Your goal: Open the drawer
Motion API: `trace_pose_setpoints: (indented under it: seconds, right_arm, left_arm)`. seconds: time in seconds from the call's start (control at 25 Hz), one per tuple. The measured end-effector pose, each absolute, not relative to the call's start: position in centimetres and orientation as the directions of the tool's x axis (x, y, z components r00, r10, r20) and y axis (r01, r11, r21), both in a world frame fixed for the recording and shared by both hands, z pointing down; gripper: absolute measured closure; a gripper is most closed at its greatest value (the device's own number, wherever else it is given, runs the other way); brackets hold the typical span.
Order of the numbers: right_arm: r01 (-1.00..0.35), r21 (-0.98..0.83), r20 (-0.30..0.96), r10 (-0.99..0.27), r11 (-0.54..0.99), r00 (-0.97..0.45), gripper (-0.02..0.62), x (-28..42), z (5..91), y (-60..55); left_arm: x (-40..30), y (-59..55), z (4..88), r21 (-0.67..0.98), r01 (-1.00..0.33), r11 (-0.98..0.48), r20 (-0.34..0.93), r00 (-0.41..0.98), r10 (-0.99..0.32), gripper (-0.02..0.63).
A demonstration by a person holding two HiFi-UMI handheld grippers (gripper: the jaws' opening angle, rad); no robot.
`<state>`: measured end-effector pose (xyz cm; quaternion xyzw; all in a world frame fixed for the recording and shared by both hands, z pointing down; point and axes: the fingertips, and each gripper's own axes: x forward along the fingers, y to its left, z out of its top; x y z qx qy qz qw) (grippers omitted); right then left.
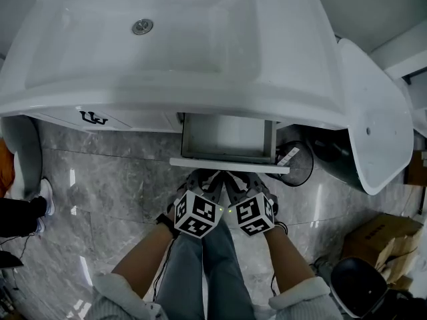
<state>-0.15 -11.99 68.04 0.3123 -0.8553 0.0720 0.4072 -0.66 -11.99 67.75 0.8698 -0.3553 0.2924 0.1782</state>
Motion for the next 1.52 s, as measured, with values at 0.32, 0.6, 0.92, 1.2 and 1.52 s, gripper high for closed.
trace_pose_setpoints:
  seconds: [0.32,0.6,0.92,1.2,1.52]
  right_arm:
    - [-0.604,0.133,0.745,-0.481,0.786,-0.462,0.56,0.2,68.3,-11.3]
    - [-0.622,0.113,0.749,-0.478,0.775,-0.459,0.558,0.1,69.5,-11.2]
    - [-0.661,0.086,0.74,-0.492,0.746,-0.459,0.551,0.4,70.3,-11.3]
    - [-0.714,0.032,0.726,-0.508,0.699,-0.464,0.549,0.4,70.3,-11.2]
    - [-0.754,-0.028,0.703,-0.523,0.656,-0.481,0.549,0.4,66.5,-9.1]
  left_arm:
    - [-0.3,-11.3,68.0,0.098,-0.725,-0.681,0.638,0.571,-0.516,0.575]
    - [-0.4,-11.2,69.1,0.103,-0.708,-0.698,0.657,0.575,-0.486,0.575]
    - [-0.4,-11.1,69.9,0.134,-0.7,-0.701,0.654,0.594,-0.468,0.571]
    - [-0.9,-11.0,70.0,0.152,-0.723,-0.674,0.661,0.581,-0.475,0.569]
    - [-1.9,-9.0,67.7,0.153,-0.734,-0.662,0.684,0.562,-0.464,0.569]
